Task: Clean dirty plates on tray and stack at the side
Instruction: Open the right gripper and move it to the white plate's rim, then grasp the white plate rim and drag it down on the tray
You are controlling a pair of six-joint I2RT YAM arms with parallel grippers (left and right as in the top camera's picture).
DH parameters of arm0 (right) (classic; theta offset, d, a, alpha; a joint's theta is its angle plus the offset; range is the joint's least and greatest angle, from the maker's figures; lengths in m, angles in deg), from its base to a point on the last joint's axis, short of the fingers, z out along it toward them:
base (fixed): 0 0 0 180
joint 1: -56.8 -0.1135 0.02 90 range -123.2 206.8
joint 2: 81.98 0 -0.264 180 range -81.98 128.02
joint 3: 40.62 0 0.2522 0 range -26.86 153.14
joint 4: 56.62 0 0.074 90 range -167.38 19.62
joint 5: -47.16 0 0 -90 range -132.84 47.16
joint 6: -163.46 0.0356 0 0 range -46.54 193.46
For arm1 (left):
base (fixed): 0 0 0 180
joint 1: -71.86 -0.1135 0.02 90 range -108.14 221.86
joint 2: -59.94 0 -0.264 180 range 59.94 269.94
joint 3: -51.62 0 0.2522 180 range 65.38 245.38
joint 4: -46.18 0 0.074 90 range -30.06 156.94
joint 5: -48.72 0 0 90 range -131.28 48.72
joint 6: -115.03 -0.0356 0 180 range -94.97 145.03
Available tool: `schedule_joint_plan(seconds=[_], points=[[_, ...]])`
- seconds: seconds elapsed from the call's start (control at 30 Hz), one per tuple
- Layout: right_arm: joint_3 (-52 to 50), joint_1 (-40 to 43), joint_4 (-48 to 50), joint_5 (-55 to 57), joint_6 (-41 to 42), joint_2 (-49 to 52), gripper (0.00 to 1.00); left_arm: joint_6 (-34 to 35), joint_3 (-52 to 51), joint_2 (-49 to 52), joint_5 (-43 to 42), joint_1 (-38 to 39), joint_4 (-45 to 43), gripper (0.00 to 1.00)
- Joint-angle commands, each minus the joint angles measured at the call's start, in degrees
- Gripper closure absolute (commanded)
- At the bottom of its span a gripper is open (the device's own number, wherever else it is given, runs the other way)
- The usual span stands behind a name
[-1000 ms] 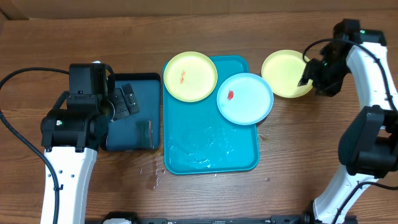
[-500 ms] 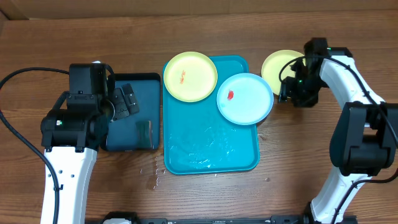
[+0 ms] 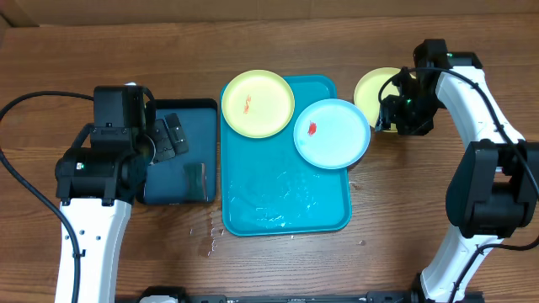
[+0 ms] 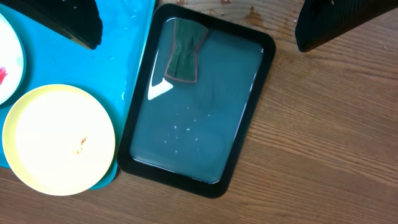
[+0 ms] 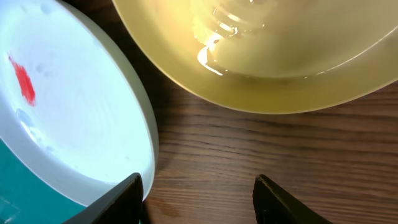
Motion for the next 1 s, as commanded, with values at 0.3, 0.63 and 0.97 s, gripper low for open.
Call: schedule_joint_plan(seconds=[0.3,0.63,0.97], points=[[-5.4,-2.2,6.6,-1.2,-1.6,-0.3,0.42,0.1,0.8,-0.7,1.2,-0.2,0.0,0.0],[-7.3,-3.3,8.6,-1.5,-1.3,-0.3,0.5,0.1,0.8,-0.7,1.2,-0.2,0.0,0.0],[-7.4,-6.0,9.0,-1.5,-1.3,-0.3,0.55,0.1,0.8,-0.7,1.2,-0.2,0.0,0.0]])
